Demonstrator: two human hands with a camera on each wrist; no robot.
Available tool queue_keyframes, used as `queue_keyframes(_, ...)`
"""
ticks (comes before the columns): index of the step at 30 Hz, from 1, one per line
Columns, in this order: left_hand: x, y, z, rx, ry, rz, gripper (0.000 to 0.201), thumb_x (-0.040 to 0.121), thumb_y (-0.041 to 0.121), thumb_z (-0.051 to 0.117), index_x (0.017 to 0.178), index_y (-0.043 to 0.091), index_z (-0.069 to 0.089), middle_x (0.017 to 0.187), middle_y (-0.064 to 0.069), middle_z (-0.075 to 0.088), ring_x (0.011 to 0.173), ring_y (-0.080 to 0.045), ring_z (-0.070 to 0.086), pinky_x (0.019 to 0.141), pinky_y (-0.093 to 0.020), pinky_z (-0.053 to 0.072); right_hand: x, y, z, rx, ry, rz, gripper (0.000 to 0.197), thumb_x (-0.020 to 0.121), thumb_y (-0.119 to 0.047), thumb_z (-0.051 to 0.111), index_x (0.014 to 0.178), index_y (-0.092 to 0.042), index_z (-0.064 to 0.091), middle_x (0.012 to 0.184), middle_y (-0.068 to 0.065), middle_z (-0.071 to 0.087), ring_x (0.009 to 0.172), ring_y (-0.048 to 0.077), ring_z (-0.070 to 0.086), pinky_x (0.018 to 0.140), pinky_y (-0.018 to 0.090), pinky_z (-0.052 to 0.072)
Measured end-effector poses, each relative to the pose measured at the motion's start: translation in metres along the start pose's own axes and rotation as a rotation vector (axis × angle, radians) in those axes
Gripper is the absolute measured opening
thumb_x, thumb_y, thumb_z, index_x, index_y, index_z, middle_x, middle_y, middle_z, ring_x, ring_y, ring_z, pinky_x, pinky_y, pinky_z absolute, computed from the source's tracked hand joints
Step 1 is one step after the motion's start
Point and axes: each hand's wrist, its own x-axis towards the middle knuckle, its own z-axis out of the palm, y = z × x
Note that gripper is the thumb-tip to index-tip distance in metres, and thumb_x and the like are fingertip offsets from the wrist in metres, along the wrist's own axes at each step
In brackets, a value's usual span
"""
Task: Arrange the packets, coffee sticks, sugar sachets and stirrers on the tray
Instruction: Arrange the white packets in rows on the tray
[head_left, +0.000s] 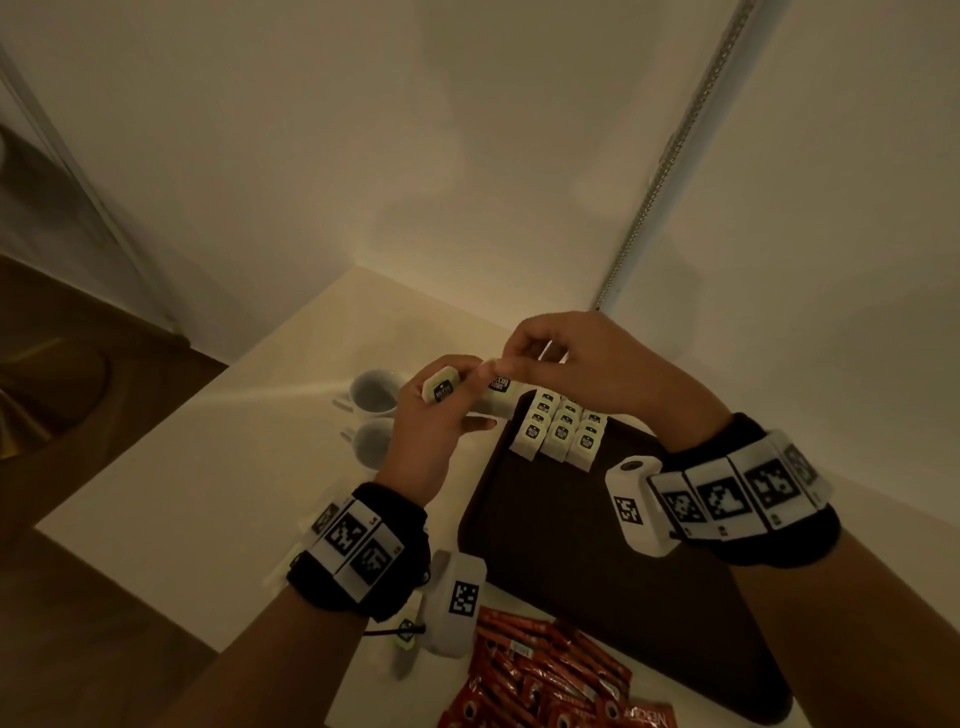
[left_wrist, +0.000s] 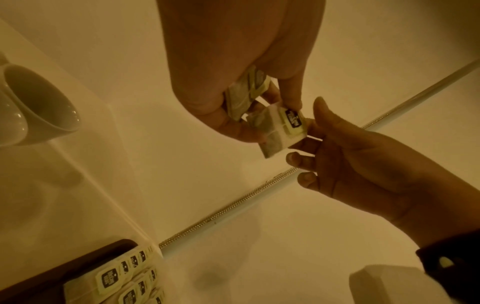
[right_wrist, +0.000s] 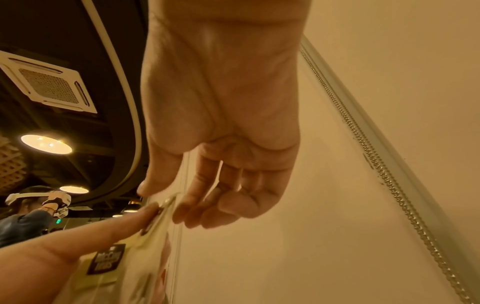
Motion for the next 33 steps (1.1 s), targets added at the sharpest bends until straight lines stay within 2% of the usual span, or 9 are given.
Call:
queue_keyframes(4,0.0,0.004,0.003,-0.053,-0.003,-0.003,0.017,0.079,0.028,0.062,0.085,0.013,0.056,0.077,0.004,0.063,0.07,-0.015,0.062,0.056,-0.027,0.052,-0.004,0.002,0.0,-0.03,0.008,0.011,0.026,0.085,-0.04,0.063,0.078,-0.016,0.069,0.074,-0.01,0.063,0.072,0.009,0.06,0.066,0.02,0.044)
queue_keyframes(8,0.0,0.005,0.005,-0.054,0.0,-0.002,0.016,0.078,0.028,0.063,0.084,0.014,0.058,0.081,0.0,0.063,0.076,-0.018,0.062,0.056,-0.028,0.052,-0.009,0.002,-0.001,0.026,0.058,0.004,0.021,0.085,-0.041,0.061,0.087,-0.021,0.067,0.086,-0.007,0.064,0.077,0.005,0.059,0.064,0.009,0.041)
queue_keyframes(10,-0.001,0.006,0.007,-0.051,0.002,-0.003,0.017,0.077,0.029,0.064,0.083,0.014,0.059,0.079,0.002,0.064,0.074,-0.016,0.062,0.056,-0.027,0.053,-0.009,0.003,0.001,0.013,0.066,-0.034,0.022,0.084,-0.037,0.065,0.079,-0.016,0.068,0.083,-0.003,0.063,0.076,0.01,0.059,0.069,0.016,0.043)
queue_keyframes(12,-0.001,0.007,0.008,-0.062,0.018,-0.011,0.018,0.075,0.029,0.065,0.081,0.013,0.059,0.077,0.002,0.065,0.073,-0.014,0.064,0.056,-0.026,0.052,-0.01,0.004,0.001,0.051,0.099,-0.007,0.036,0.085,-0.046,0.056,0.074,-0.015,0.069,0.081,0.0,0.063,0.076,0.015,0.059,0.069,0.021,0.042)
queue_keyframes(15,0.0,0.008,0.008,-0.068,0.025,-0.013,0.019,0.076,0.029,0.065,0.081,0.011,0.06,0.076,0.001,0.066,0.074,-0.014,0.066,0.057,-0.025,0.052,-0.01,0.003,0.001,0.087,0.109,-0.021,0.031,0.084,-0.047,0.058,0.088,-0.019,0.069,0.087,-0.002,0.064,0.078,0.01,0.059,0.067,0.017,0.043)
queue_keyframes(18,0.0,0.01,0.009,-0.058,0.014,-0.017,0.018,0.076,0.029,0.065,0.081,0.012,0.062,0.077,0.0,0.067,0.075,-0.016,0.065,0.058,-0.026,0.052,-0.009,0.004,0.003,0.061,0.121,-0.035,0.025,0.082,-0.038,0.067,0.085,-0.013,0.069,0.086,-0.002,0.063,0.078,0.008,0.059,0.07,0.018,0.045)
queue_keyframes(20,0.0,0.011,0.009,-0.054,0.011,-0.018,0.016,0.077,0.029,0.064,0.081,0.013,0.062,0.077,0.001,0.066,0.075,-0.016,0.065,0.057,-0.026,0.053,-0.007,0.005,0.004,0.107,0.144,-0.021,0.02,0.083,-0.036,0.067,0.086,-0.016,0.068,0.083,-0.007,0.063,0.076,0.003,0.058,0.065,0.01,0.043)
queue_keyframes(26,-0.001,0.008,0.009,-0.052,-0.087,-0.076,0.034,0.073,0.027,0.067,0.105,0.02,0.062,0.094,-0.002,0.071,0.09,-0.02,0.069,0.061,-0.026,0.054,-0.002,0.008,0.003,0.213,0.248,-0.027,0.007,0.085,-0.024,0.067,0.091,-0.022,0.069,0.077,-0.005,0.067,0.066,0.001,0.057,0.059,0.009,0.043)
queue_keyframes(33,-0.002,-0.005,0.011,-0.09,-0.096,-0.166,0.016,0.077,0.025,0.065,0.09,0.016,0.063,0.088,0.001,0.072,0.081,-0.015,0.068,0.06,-0.024,0.053,-0.003,0.009,0.001,0.25,0.289,-0.024,0.005,0.087,-0.025,0.065,0.086,-0.022,0.07,0.073,-0.009,0.067,0.064,0.001,0.058,0.058,0.01,0.044)
